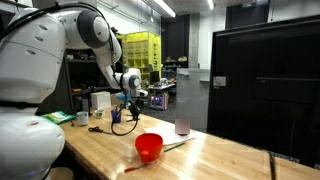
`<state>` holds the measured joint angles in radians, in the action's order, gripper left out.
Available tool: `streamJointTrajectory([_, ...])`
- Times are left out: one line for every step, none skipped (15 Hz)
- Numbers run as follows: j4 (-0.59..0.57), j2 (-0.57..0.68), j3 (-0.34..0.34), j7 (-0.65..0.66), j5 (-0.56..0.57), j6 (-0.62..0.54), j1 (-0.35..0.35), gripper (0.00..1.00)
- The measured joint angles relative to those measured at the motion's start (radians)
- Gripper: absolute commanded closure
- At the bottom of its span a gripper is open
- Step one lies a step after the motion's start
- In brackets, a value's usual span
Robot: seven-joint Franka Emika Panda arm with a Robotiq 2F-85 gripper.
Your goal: Bring the blue sharpie closer to the cup
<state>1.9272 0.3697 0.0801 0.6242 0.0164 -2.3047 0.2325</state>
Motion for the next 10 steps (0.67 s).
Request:
streamJointTrajectory([0.019,-0.001,0.000,-0.022,-0.016,-0.030,-0.004,0.97])
streamJointTrajectory([0.038,-0.001,0.000,-0.041,-0.028,-0.060,-0.006,0.97])
streamJointTrajectory([0.058,-0.001,0.000,-0.059,-0.036,-0.089,-0.007,0.97])
streamJointTrajectory([0.076,-0.002,0.001,-0.073,-0.041,-0.113,-0.007,0.97])
streamJointTrajectory([0.094,-0.002,0.002,-0.085,-0.042,-0.132,-0.007,0.97])
streamJointTrajectory([0.109,-0.002,0.002,-0.092,-0.042,-0.147,-0.006,0.97])
streamJointTrajectory([0.123,-0.002,0.002,-0.098,-0.042,-0.161,-0.006,0.83])
streamJointTrajectory([0.136,-0.002,0.002,-0.103,-0.040,-0.174,-0.005,0.62])
streamJointTrajectory([0.146,-0.002,0.001,-0.106,-0.039,-0.183,-0.004,0.60])
streamJointTrajectory([0.154,-0.002,0.000,-0.107,-0.036,-0.190,-0.002,0.54])
